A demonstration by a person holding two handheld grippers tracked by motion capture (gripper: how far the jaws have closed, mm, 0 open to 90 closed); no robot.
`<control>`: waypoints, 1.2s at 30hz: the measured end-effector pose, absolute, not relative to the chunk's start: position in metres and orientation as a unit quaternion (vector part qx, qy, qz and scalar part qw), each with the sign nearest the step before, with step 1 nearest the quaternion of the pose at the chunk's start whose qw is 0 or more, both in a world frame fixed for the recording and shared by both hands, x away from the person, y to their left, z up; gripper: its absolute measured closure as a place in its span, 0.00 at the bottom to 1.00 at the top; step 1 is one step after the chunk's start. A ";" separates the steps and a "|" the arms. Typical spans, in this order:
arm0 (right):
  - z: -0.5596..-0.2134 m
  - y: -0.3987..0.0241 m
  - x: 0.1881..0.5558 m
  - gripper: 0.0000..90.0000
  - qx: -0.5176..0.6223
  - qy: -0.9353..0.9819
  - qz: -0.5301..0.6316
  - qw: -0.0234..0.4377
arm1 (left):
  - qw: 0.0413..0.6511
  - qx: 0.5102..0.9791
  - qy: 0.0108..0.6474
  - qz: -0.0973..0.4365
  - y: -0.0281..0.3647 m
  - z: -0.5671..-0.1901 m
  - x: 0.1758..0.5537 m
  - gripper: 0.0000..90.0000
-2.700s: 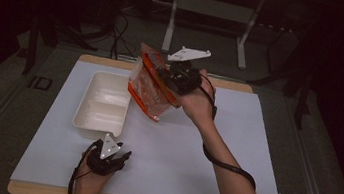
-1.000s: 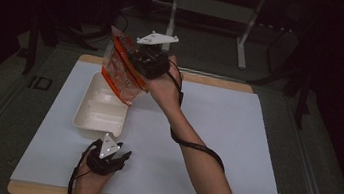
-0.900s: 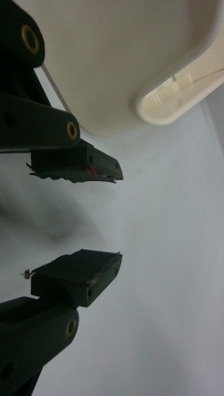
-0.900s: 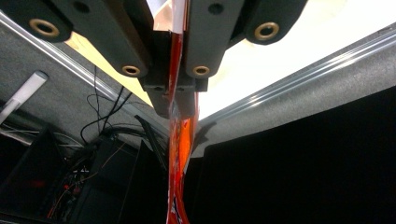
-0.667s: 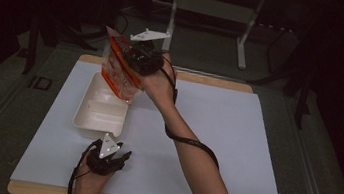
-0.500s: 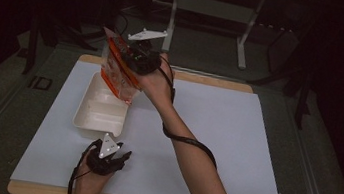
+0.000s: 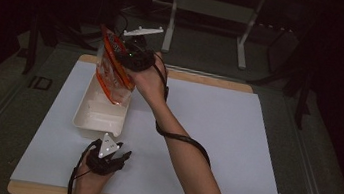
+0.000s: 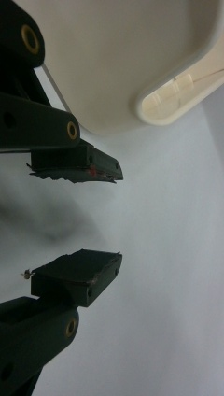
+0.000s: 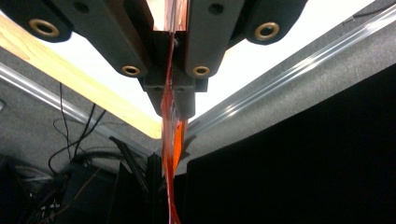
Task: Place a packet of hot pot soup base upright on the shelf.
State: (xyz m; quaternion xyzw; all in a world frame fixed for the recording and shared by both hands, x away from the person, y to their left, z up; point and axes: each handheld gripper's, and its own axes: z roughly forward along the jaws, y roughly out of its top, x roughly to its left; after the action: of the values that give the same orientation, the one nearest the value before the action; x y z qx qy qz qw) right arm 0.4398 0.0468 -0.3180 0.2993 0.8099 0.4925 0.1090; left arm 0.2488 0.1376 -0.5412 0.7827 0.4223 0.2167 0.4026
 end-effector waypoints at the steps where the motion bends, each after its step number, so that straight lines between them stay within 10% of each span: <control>1: -0.318 0.047 0.440 1.00 0.299 0.810 0.492 0.109 | 0.403 0.783 0.422 0.217 0.138 -0.541 0.249 0.60; 20: -0.324 0.057 0.441 1.00 0.261 0.858 0.423 0.131 | 0.405 0.780 0.425 0.215 0.138 -0.541 0.249 0.60; 36: -0.356 0.091 0.481 1.00 0.329 0.858 0.391 0.053 | 0.418 0.772 0.431 0.208 0.142 -0.541 0.249 0.59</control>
State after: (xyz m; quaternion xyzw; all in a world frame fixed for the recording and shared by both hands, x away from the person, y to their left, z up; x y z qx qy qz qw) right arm 0.4809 0.0913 -0.3557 0.3286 0.8583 0.3906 0.0527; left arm 0.2487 0.1419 -0.5410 0.7722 0.4311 0.2077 0.4181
